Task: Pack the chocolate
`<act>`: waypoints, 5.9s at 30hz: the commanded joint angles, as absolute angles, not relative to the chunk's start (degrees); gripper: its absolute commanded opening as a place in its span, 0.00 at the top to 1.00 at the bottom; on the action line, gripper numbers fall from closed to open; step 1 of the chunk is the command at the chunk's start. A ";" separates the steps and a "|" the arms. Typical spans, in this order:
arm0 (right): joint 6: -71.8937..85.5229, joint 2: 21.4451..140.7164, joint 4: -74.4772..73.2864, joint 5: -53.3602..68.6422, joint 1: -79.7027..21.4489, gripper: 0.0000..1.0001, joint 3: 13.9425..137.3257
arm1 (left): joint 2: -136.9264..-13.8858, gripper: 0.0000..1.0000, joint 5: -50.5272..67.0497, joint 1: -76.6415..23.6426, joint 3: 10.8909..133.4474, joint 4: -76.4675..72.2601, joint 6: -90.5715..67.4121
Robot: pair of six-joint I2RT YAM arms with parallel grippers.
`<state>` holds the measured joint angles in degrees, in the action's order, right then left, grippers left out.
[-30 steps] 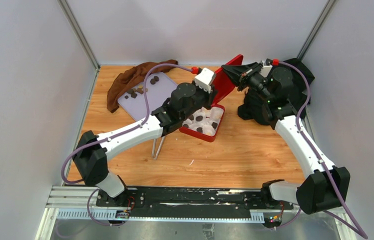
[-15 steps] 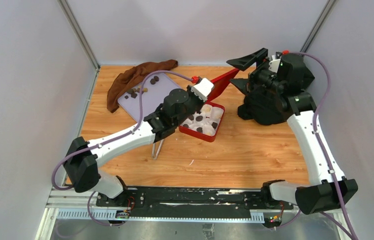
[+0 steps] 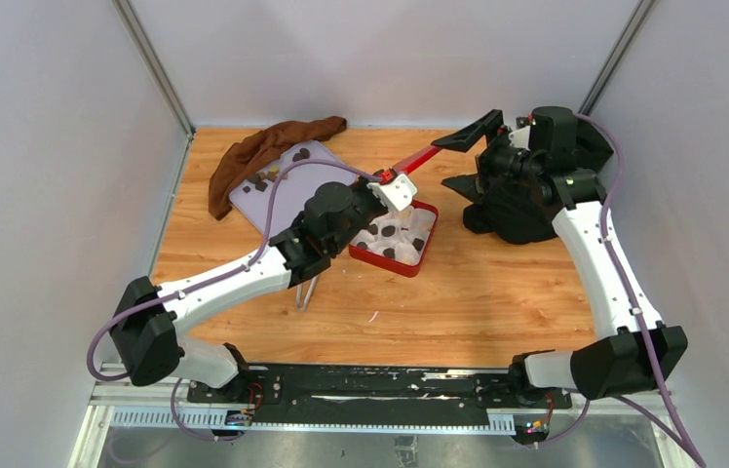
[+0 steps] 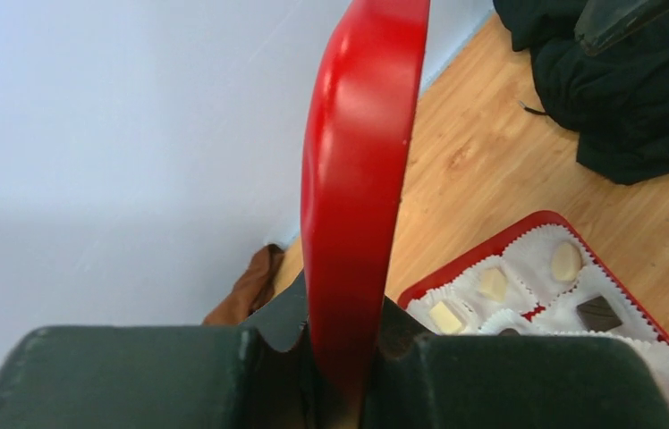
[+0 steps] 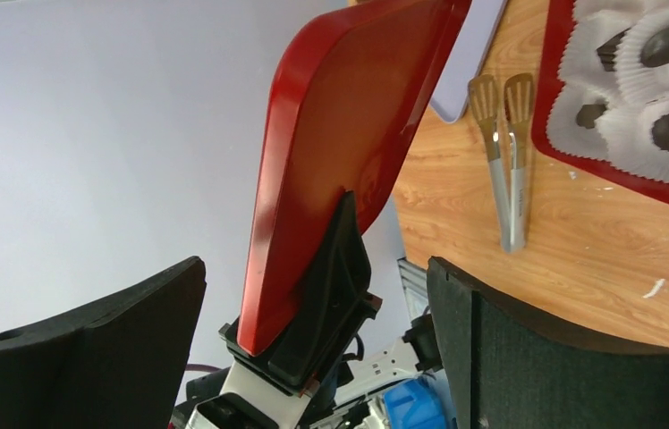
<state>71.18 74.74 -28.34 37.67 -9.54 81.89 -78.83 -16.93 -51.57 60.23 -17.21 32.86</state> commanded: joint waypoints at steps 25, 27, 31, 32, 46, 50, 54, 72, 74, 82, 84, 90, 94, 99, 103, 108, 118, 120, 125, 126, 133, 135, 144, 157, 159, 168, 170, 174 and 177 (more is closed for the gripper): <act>80.60 78.23 -16.81 43.24 -12.83 1.00 77.62 | -81.78 0.74 -22.66 -56.49 58.69 -24.52 53.32; 79.66 78.31 -16.77 43.16 -12.85 1.00 77.56 | -81.99 0.64 -22.89 -56.44 59.15 -24.51 52.37; 76.61 78.25 -16.72 42.68 -12.47 1.00 77.41 | -81.57 0.17 -24.55 -56.51 60.43 -24.40 49.10; 75.66 78.08 -16.61 42.45 -12.17 1.00 77.31 | -80.93 0.10 -24.79 -56.51 60.66 -24.31 48.43; 57.07 78.56 -8.01 47.39 -7.68 1.00 72.53 | -70.45 0.03 -3.22 -46.51 74.97 21.91 10.25; 50.44 79.97 -6.75 52.67 -7.65 1.00 70.30 | -70.43 0.00 9.29 -32.61 78.09 26.31 -2.82; 49.59 79.10 3.62 55.16 -7.69 1.00 63.51 | -71.52 0.00 19.44 -23.13 78.40 23.76 -12.78; 84.20 97.88 73.27 53.40 -10.35 1.00 46.78 | -94.64 0.00 34.97 -16.26 79.37 18.79 -21.51; 85.83 100.03 75.48 53.16 -10.77 1.00 46.51 | -95.31 0.00 34.94 -16.26 78.95 18.28 -21.65; 80.67 101.65 67.57 56.43 -10.80 1.00 44.70 | -99.12 0.03 34.03 -16.34 78.21 17.69 -21.42; 79.95 102.57 66.31 57.23 -10.70 1.00 44.19 | -99.94 0.04 33.76 -16.34 77.90 17.46 -20.99; 77.86 104.06 62.91 58.70 -10.55 1.00 43.48 | -102.53 0.08 33.81 -17.07 78.08 17.34 -20.46; 76.07 104.39 60.47 59.99 -10.07 1.00 43.15 | -104.37 0.11 33.89 -17.64 78.82 17.56 -20.13; 75.90 105.46 60.52 61.39 -8.53 1.00 42.18 | -106.46 0.15 34.45 -18.39 79.73 17.24 -20.04; 75.41 106.42 60.71 61.94 -8.35 1.00 42.10 | -108.42 0.25 35.10 -19.05 80.82 17.42 -19.87; 75.75 106.70 62.67 60.91 -8.11 1.00 41.00 | -109.31 0.30 34.91 -19.51 80.60 17.18 -20.03; 91.86 111.29 86.55 60.93 -7.56 1.00 42.68 | -108.08 0.30 34.29 -19.51 81.24 17.19 -20.32; 92.69 111.20 87.33 60.49 -7.56 1.00 43.13 | -107.73 0.30 33.95 -19.51 81.46 17.47 -20.18; 88.30 110.91 82.60 58.36 -7.56 1.00 43.31 | -108.20 0.30 33.46 -19.51 81.83 17.66 -20.13; 87.24 110.98 81.33 57.84 -7.57 1.00 43.25 | -108.50 0.30 33.42 -19.51 81.90 17.64 -20.19; 79.39 110.71 71.51 56.37 -7.56 1.00 42.12 | -110.19 0.30 33.23 -19.51 82.06 17.71 -19.96; 74.94 109.90 66.55 55.98 -7.56 1.00 42.04 | -110.74 0.30 33.30 -19.51 82.02 17.75 -19.86; 72.22 110.33 63.38 56.21 -7.55 1.00 41.02 | -112.12 0.38 34.29 -19.51 81.12 17.44 -19.86; 72.22 110.28 62.62 55.36 -6.77 0.93 38.58 | -114.48 0.44 33.58 -20.59 81.54 19.33 -18.21; 70.85 109.40 59.87 54.90 -6.81 0.87 38.90 | -115.09 0.44 33.32 -20.86 82.17 20.10 -17.94; 54.20 100.77 30.40 50.36 -6.77 0.59 43.27 | -116.23 0.49 32.35 -21.01 83.58 21.66 -16.83; 49.63 98.61 23.10 48.35 -6.77 0.52 45.21 | -116.51 0.49 32.27 -21.05 83.68 21.80 -16.72; 44.38 95.64 11.77 45.42 -6.77 0.40 48.28 | -117.03 0.50 32.17 -21.09 83.76 21.72 -16.87; 40.83 93.78 2.62 42.82 -6.77 0.18 50.64 | -117.14 0.50 32.08 -21.12 83.61 21.50 -17.05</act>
